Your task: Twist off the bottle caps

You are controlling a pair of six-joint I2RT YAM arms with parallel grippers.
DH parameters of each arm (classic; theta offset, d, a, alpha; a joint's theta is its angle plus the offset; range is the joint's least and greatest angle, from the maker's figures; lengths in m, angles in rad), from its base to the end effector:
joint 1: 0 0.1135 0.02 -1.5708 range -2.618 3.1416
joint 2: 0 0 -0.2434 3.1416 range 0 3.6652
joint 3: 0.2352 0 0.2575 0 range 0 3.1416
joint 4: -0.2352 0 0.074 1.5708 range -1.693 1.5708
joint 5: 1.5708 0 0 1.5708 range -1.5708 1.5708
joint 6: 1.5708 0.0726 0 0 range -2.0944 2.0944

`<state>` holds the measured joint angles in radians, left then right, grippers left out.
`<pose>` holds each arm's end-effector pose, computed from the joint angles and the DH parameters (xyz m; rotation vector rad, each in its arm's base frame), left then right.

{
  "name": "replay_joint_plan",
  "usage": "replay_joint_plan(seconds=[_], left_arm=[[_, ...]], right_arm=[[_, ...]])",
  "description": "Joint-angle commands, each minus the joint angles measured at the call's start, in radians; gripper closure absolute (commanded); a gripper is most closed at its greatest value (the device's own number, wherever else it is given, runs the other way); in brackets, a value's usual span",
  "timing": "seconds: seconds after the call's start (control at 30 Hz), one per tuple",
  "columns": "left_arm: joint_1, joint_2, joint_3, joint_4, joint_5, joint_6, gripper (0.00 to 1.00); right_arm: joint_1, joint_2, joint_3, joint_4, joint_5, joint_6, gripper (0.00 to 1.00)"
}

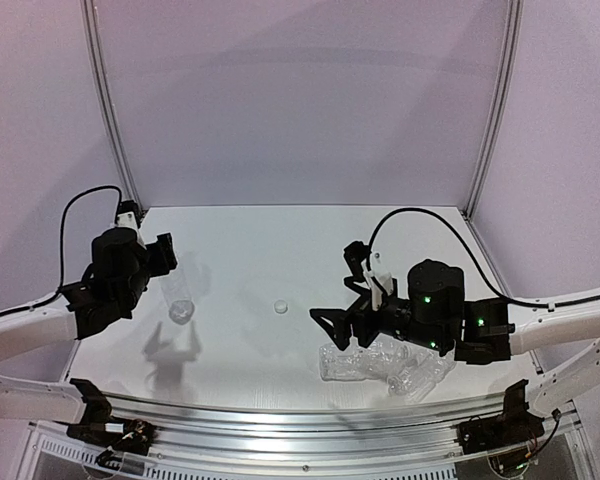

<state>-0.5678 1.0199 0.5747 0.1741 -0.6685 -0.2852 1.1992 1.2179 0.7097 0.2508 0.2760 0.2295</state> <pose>0.2524 -0.1076 0.2321 -0.2076 1.7704 0.0031 0.1357 0.2937 0.2359 -0.6960 1.7517 0.7498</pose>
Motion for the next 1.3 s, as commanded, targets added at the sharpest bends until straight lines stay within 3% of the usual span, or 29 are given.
replay_joint_plan(seconds=[0.0,0.13,0.2,0.27,0.43,0.63,0.8,1.0,1.27], left_arm=[[-0.041,-0.066,0.004,-0.049,-0.015,0.011,0.19],[-0.096,-0.14,0.03,-0.089,-0.004,0.057,0.04],[-0.123,-0.183,0.042,-0.113,0.009,0.08,0.01],[-0.147,-0.253,0.054,-0.15,0.037,0.085,0.01],[-0.152,-0.317,0.067,-0.171,0.103,0.075,0.01],[-0.152,-0.338,0.096,-0.246,0.185,0.038,0.01],[-0.151,-0.303,0.125,-0.285,0.23,0.006,0.01],[-0.153,-0.282,0.148,-0.306,0.284,-0.016,0.01],[-0.153,-0.298,0.146,-0.317,0.306,-0.028,0.01]], right_arm=[[-0.002,-0.021,0.022,-0.029,0.047,0.042,0.01],[-0.004,0.001,0.056,-0.12,0.218,0.156,0.01],[-0.004,0.014,0.088,-0.205,0.321,0.244,0.01],[-0.005,0.041,0.185,-0.48,0.419,0.483,0.01],[-0.024,0.045,0.237,-0.761,0.369,0.804,0.01],[-0.143,-0.022,0.257,-1.166,0.239,1.166,0.01],[-0.167,-0.041,0.264,-1.365,0.154,1.355,0.01],[-0.194,-0.082,0.139,-1.294,0.046,1.418,0.01],[-0.201,-0.054,-0.012,-1.059,-0.047,1.43,0.02]])
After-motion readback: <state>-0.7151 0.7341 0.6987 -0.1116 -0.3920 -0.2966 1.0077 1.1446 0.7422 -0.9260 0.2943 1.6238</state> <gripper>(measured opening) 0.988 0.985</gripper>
